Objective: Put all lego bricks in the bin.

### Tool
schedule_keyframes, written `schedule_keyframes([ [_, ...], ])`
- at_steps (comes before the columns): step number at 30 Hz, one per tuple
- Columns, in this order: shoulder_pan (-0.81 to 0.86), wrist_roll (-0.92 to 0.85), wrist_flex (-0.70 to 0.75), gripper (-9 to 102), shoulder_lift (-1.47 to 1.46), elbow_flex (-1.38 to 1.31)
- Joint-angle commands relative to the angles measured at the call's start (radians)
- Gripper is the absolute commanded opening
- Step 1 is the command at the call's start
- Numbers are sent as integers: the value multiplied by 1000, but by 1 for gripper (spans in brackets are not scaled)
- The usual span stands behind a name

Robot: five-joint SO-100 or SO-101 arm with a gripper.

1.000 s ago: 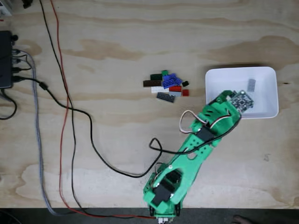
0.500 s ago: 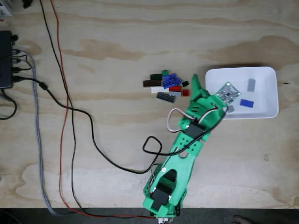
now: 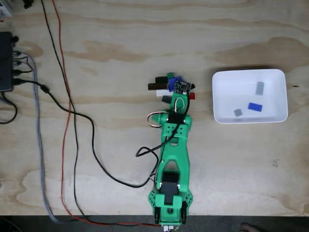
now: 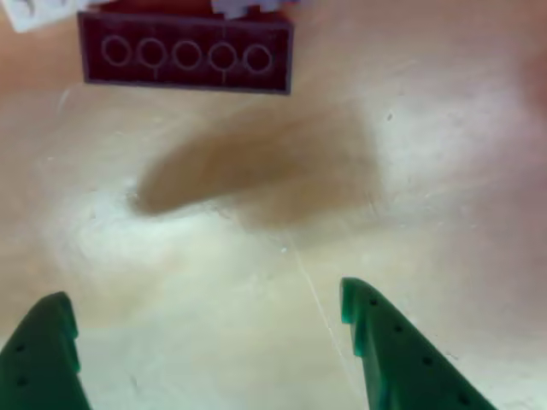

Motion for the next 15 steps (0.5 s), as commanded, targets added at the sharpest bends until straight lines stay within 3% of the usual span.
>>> schedule_keyframes([
  [1, -17, 244, -150, 37, -43, -20],
  [6, -6, 561, -247, 34, -12, -40],
  [15, -46, 781, -270, 30, -71, -74],
])
